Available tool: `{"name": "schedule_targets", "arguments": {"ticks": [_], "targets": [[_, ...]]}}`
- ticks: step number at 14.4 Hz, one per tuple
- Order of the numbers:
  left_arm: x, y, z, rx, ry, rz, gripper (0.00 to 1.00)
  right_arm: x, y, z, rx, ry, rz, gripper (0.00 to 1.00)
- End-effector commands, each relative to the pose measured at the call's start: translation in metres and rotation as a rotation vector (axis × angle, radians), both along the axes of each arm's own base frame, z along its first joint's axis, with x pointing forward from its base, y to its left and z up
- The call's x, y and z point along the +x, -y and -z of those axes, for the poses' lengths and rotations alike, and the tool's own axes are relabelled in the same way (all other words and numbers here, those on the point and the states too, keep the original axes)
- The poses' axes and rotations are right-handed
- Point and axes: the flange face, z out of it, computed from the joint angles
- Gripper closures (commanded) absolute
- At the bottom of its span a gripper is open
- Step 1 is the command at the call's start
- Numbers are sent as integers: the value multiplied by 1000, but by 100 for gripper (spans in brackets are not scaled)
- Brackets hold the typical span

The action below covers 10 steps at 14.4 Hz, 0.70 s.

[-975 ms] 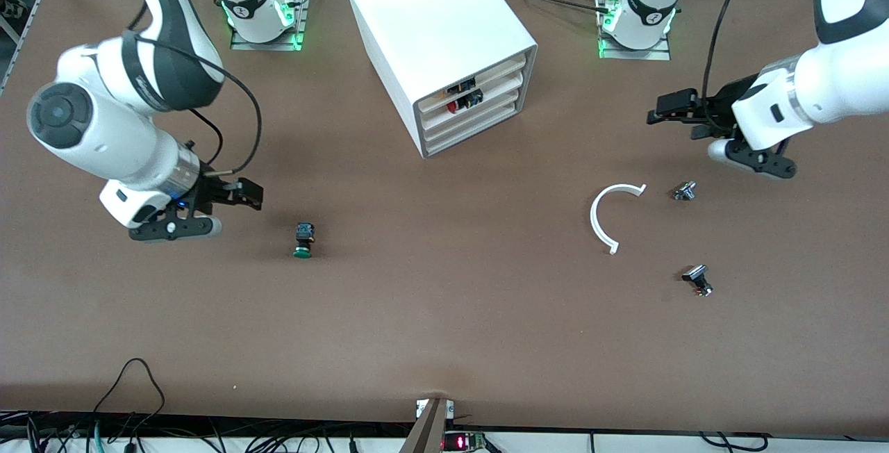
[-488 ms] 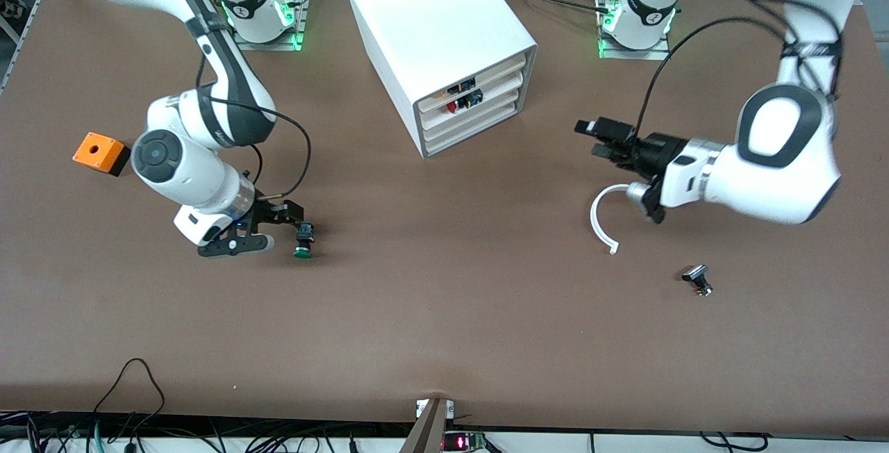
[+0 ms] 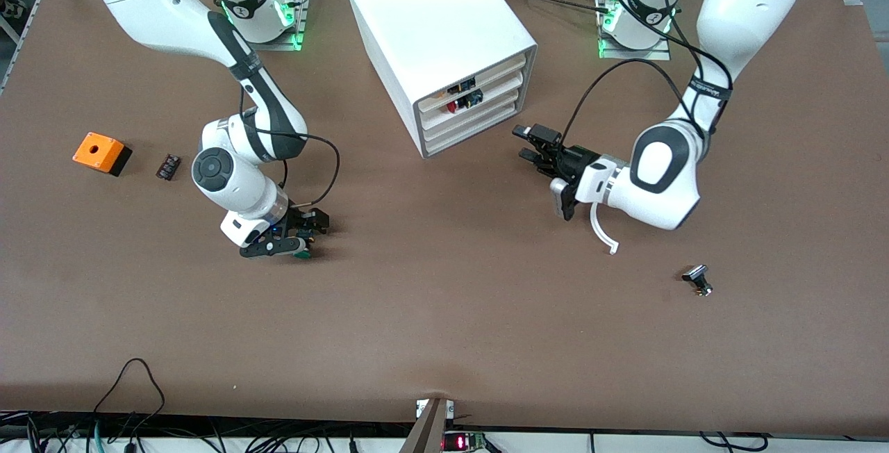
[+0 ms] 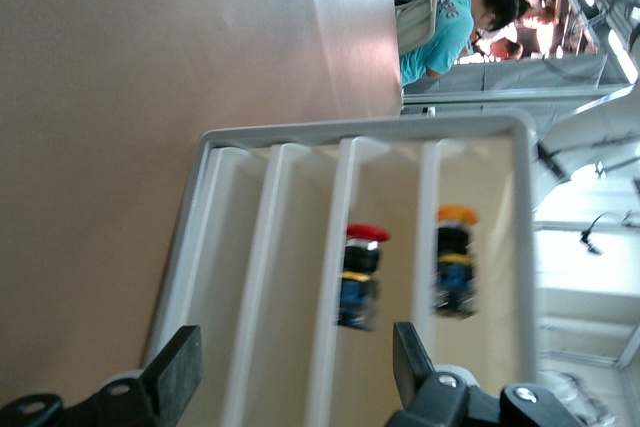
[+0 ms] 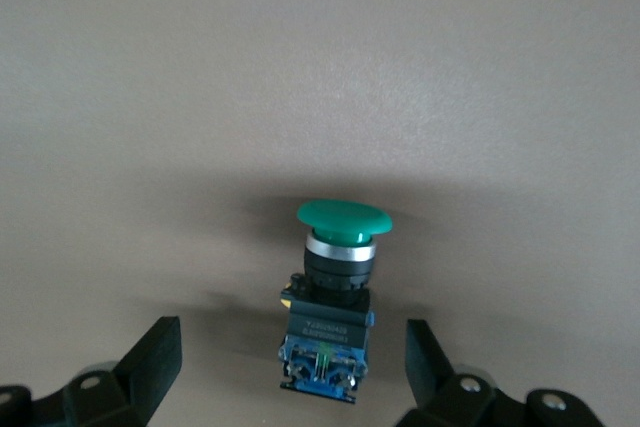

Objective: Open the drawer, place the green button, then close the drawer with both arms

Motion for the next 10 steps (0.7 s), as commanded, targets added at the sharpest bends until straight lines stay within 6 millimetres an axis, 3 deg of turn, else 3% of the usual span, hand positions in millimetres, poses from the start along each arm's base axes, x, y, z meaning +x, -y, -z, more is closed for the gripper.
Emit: {"name": "schedule_targets", "arguments": {"ticks": [1, 5, 10], "targets": [[-21, -17, 12, -63, 62, -32, 30, -2, -2, 4, -3, 3, -18, 12], [-50, -14, 45, -18, 83, -47, 35, -1, -1, 4, -6, 2, -19, 50], [-87, 10, 69, -95, 40, -141, 46, -1, 2, 9, -10, -3, -18, 82]]}}
